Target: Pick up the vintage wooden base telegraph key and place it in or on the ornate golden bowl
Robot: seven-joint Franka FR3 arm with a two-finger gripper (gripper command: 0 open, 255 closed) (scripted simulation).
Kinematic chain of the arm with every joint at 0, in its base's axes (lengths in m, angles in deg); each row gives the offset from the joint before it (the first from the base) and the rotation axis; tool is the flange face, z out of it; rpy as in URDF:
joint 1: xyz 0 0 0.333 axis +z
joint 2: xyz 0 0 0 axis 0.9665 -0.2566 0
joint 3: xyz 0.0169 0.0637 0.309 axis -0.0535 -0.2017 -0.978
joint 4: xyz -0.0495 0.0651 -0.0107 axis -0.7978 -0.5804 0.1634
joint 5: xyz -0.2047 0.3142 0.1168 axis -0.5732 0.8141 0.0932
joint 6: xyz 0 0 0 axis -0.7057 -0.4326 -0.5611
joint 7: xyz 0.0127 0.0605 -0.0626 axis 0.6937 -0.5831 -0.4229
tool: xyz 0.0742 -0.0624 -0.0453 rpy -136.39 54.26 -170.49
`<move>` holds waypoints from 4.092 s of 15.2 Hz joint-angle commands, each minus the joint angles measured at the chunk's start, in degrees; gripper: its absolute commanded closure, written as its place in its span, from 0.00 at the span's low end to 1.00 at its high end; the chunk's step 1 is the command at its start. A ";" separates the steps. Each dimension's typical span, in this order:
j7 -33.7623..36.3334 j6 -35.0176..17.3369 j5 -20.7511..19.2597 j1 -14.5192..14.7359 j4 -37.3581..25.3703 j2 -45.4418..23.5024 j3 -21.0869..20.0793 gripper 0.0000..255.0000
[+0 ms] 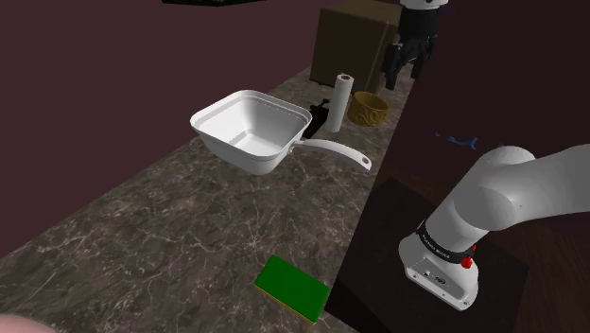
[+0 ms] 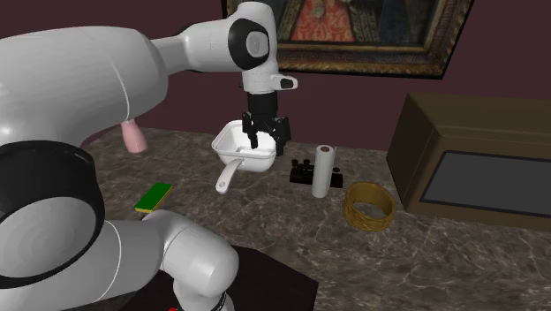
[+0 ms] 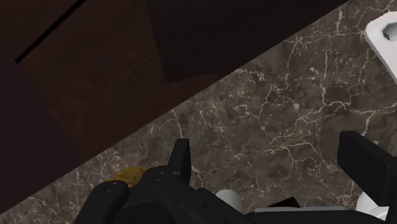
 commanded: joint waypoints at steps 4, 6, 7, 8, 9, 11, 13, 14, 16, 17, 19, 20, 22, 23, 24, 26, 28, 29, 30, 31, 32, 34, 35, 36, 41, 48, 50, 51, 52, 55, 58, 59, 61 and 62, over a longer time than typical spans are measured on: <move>6.25 -5.59 1.57 -1.34 0.83 -4.34 -1.37 0.00; 10.28 -9.26 2.40 -2.23 0.93 -7.56 -2.19 0.00; 12.25 -11.07 2.75 -2.69 0.85 -9.26 -2.58 0.00; 14.22 -12.85 3.05 -3.12 0.69 -11.01 -2.93 0.00; 16.15 -14.59 3.31 -3.57 0.44 -12.81 -3.27 0.00; 19.96 -17.98 3.71 -4.47 -0.31 -16.51 -3.87 0.00; 23.70 -21.19 3.94 -5.34 -1.38 -20.34 -4.34 0.00; 25.55 -22.72 3.99 -5.74 -2.03 -22.29 -4.52 0.00; 29.19 -25.63 3.98 -6.53 -3.54 -26.23 -4.77 0.00; 30.98 -27.00 3.94 -6.91 -4.39 -28.22 -4.86 0.00; 34.50 -29.58 3.77 -7.65 -6.30 -32.20 -4.92 0.00; 36.23 -30.78 3.66 -7.98 -7.34 -34.19 -4.88 0.00; 39.61 -33.01 3.41 -8.61 -9.60 -38.15 -4.70 0.00; 41.26 -34.04 3.28 -8.88 -10.81 -40.12 -4.54 0.00; 42.88 -35.01 3.15 -9.15 -12.07 -42.07 -4.35 0.00; 46.01 -36.80 2.93 -9.62 -14.73 -45.95 -3.86 0.00; 49.00 -38.37 2.79 -10.04 -17.58 -49.77 -3.24 0.00; 50.44 -39.08 2.76 -10.22 -19.06 -51.66 -2.88 0.00; 50.87 -39.29 2.76 -10.26 -19.52 -52.24 -2.74 0.00; 50.90 -39.99 2.71 -10.27 -19.15 -52.57 -2.71 0.00; 50.94 -40.69 2.65 -10.27 -18.80 -52.91 -2.68 0.00; 51.02 -42.08 2.53 -10.29 -18.13 -53.63 -2.63 0.00; 51.06 -42.77 2.47 -10.31 -17.81 -54.01 -2.60 0.00; 51.10 -43.45 2.41 -10.32 -17.51 -54.39 -2.57 0.00; 51.17 -44.53 2.30 -10.33 -17.06 -55.02 -2.53 0.00; 51.16 -44.52 2.30 -10.33 -17.06 -55.02 -2.53 1.00; 51.17 -44.51 2.30 -10.33 -17.06 -55.01 -2.53 1.00; 51.17 -44.52 2.30 -10.33 -17.07 -55.02 -2.53 1.00; 51.18 -44.51 2.30 -10.32 -17.07 -55.02 -2.53 1.00; 51.17 -44.53 2.30 -10.33 -17.06 -55.02 -2.53 1.00; 50.95 -42.48 2.51 -10.35 -17.94 -53.84 -2.58 1.00; 50.89 -41.78 2.57 -10.36 -18.28 -53.48 -2.60 1.00; 50.75 -40.39 2.69 -10.37 -18.97 -52.78 -2.62 1.00; 50.69 -39.70 2.75 -10.37 -19.33 -52.44 -2.64 1.00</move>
